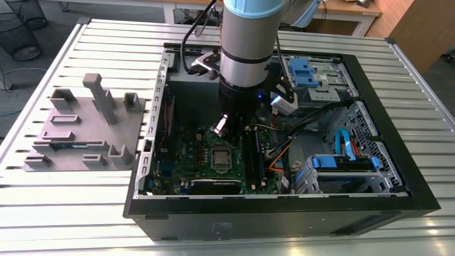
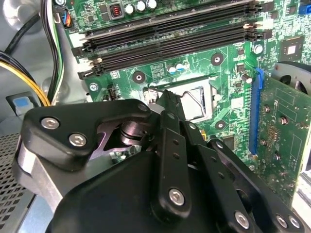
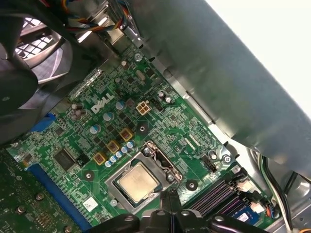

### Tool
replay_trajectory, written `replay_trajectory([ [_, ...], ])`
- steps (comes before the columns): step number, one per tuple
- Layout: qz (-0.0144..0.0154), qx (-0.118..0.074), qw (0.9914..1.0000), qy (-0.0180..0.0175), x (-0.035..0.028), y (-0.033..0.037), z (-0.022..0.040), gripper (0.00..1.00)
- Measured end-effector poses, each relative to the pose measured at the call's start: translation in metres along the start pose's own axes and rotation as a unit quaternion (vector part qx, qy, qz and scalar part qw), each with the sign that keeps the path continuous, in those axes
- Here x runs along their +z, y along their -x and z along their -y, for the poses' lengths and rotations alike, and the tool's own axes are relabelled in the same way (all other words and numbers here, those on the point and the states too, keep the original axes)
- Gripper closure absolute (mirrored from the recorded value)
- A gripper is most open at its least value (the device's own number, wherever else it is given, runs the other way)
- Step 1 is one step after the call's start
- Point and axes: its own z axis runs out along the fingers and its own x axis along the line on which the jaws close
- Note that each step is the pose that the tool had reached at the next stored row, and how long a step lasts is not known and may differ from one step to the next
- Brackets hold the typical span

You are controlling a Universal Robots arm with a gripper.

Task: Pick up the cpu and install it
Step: 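Install the first cpu locking lever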

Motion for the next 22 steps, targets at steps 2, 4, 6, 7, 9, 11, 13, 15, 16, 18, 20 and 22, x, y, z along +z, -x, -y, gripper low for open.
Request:
replay_trajectory([
  [2,-0.0006,0.005,0.99999,0.0002,0.0009,-0.0002,0.0001,0.89],
  [4,-0.0011,0.012,0.99993,0.0004,0.0019,-0.0002,0.0001,0.89],
  [6,-0.0018,0.018,0.99983,0.0007,0.0029,-0.0003,0.0002,0.89],
  [7,-0.0022,0.022,0.99976,0.0008,0.0033,-0.0004,0.0003,0.89],
  [9,-0.0027,0.028,0.9996,0.0011,0.0042,-0.0006,0.0004,0.89],
  [11,-0.0033,0.035,0.99939,0.0013,0.0051,-0.0008,0.0006,0.89],
  [13,-0.0039,0.041,0.99916,0.0015,0.0058,-0.0011,0.001,0.89],
  [15,-0.0048,0.045,0.99899,0.0011,0.006,-0.0014,0.0011,0.89],
  [16,-0.0049,0.045,0.99899,0.0011,0.006,-0.0014,0.0011,0.89],
  [18,-0.0057,0.058,0.99833,0.0019,0.0061,-0.0014,0.0012,0.89],
  [20,-0.0057,0.058,0.99833,0.0019,0.0063,-0.0015,0.0013,0.89],
  [22,-0.0061,0.057,0.99833,0.0015,0.0064,-0.002,0.0017,0.89],
])
